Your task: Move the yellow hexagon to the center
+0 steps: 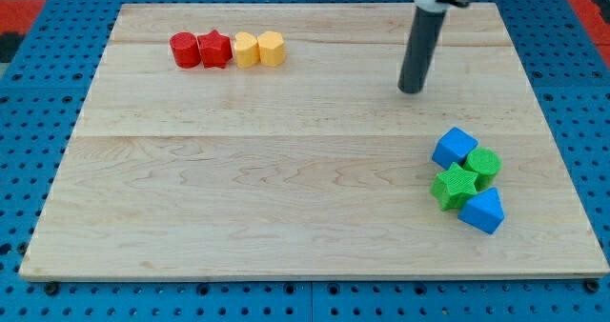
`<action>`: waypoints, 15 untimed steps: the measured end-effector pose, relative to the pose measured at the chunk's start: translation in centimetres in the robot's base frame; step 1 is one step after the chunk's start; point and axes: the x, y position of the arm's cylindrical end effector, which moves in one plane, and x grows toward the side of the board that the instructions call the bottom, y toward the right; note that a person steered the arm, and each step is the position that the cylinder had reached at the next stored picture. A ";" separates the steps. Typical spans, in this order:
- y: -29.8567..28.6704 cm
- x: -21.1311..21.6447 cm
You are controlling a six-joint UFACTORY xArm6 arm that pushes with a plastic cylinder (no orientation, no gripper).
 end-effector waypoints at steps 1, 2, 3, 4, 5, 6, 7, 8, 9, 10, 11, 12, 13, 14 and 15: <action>-2.1 -4.9; -4.4 -9.7; -11.0 -12.3; -17.2 -12.9; -20.5 -12.9; -20.7 -12.1; -20.7 -10.7; -20.7 -9.0; -20.3 -8.0; -19.0 -6.7; -16.8 -5.7; -14.3 -5.2; -12.1 -3.8; -10.9 -1.6; -9.6 1.0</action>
